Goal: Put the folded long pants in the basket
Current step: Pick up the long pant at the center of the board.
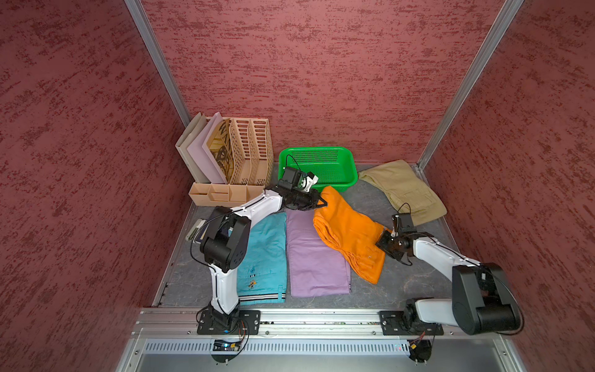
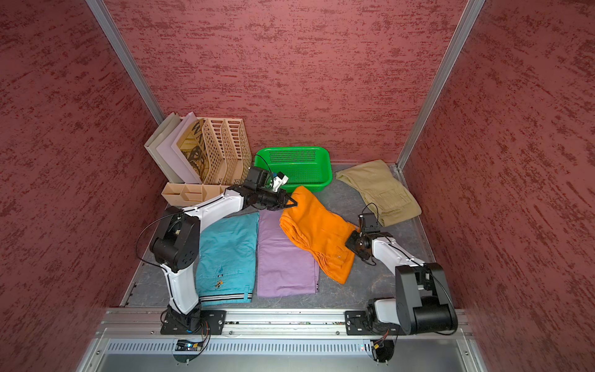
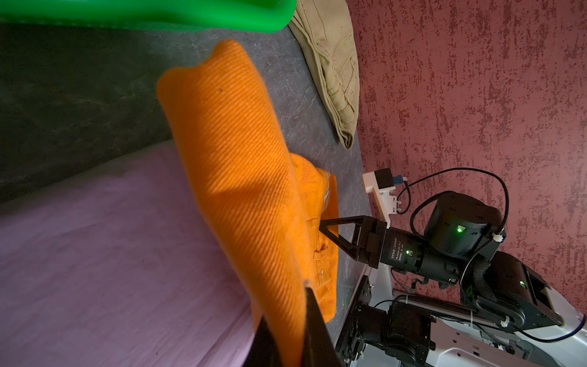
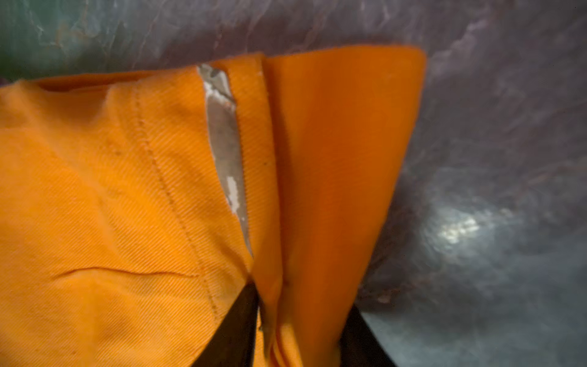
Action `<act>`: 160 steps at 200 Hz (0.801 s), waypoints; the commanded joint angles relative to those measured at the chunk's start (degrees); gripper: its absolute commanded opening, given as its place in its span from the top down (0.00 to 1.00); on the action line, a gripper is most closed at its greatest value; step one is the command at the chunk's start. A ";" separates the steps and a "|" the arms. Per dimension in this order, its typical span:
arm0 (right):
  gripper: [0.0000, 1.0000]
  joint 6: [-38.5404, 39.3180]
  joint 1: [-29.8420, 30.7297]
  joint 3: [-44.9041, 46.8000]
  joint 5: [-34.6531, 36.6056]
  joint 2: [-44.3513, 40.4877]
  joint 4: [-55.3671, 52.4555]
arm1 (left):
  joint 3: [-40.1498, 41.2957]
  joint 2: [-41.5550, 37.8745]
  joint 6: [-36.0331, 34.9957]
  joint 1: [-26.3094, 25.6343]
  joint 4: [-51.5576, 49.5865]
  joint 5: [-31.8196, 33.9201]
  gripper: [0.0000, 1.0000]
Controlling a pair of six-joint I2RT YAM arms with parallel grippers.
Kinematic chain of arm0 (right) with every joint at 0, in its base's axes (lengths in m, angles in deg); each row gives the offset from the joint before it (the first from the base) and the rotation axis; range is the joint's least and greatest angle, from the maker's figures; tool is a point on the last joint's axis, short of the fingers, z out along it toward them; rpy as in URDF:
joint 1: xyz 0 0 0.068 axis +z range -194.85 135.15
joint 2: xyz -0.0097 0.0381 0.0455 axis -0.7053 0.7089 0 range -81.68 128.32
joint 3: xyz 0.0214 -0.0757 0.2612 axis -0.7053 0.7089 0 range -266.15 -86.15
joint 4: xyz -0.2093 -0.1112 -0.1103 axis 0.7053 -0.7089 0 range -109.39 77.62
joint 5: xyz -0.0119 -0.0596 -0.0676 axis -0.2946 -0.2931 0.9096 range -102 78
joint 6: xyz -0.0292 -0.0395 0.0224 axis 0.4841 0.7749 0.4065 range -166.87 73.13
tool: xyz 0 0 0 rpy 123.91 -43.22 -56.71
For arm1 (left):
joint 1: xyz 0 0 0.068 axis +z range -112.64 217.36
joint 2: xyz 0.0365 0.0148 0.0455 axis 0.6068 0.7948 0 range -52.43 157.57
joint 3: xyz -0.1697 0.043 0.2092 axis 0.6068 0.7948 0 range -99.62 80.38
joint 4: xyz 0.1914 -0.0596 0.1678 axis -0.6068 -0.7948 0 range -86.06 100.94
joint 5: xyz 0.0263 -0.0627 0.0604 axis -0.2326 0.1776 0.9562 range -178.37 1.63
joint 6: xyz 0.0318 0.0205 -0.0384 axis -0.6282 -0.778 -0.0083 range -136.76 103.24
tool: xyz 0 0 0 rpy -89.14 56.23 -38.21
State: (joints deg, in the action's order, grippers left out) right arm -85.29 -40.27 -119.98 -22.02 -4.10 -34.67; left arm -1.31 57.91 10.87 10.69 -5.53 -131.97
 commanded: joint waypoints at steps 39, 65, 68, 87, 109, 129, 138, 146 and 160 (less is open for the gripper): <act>1.00 3.40 0.04 -4.59 1.53 -1.11 -4.71 | -0.37 -2.78 -0.87 -1.08 1.44 0.03 1.00; 1.00 6.71 0.01 -9.75 3.83 -5.29 -10.94 | -1.07 -5.99 -2.29 -2.64 -1.70 2.46 1.00; 1.00 7.09 -0.01 -10.37 4.01 -5.67 -11.64 | -1.04 -6.40 -2.32 -2.74 -1.92 2.72 1.00; 1.00 8.82 0.03 -14.79 3.64 -7.29 -15.00 | -0.72 -9.54 -1.96 -3.03 -2.67 4.22 1.00; 1.00 10.40 0.03 -20.15 2.04 -7.88 -17.41 | -1.49 -12.49 -2.60 -2.94 -5.14 6.49 1.00; 1.00 11.18 0.05 -25.11 -0.07 -7.13 -17.42 | -2.62 -14.55 -3.54 -2.17 -7.19 8.40 1.00; 1.00 11.34 0.14 -27.36 -1.05 -5.89 -17.16 | -2.97 -15.10 -3.24 -1.15 -7.37 8.99 1.00; 1.00 11.41 0.19 -29.59 -1.66 -3.90 -17.37 | -3.45 -15.07 -2.55 0.06 -7.56 9.22 1.00; 1.00 11.53 0.59 -33.75 -3.13 -0.74 -17.19 | -4.90 -14.60 -1.55 2.26 -8.03 8.79 1.00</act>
State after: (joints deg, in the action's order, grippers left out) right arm -75.10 -40.10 -146.71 -22.52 -8.88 -53.44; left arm -2.95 43.97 9.13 9.51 -12.46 -123.77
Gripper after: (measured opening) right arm 0.106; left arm 0.103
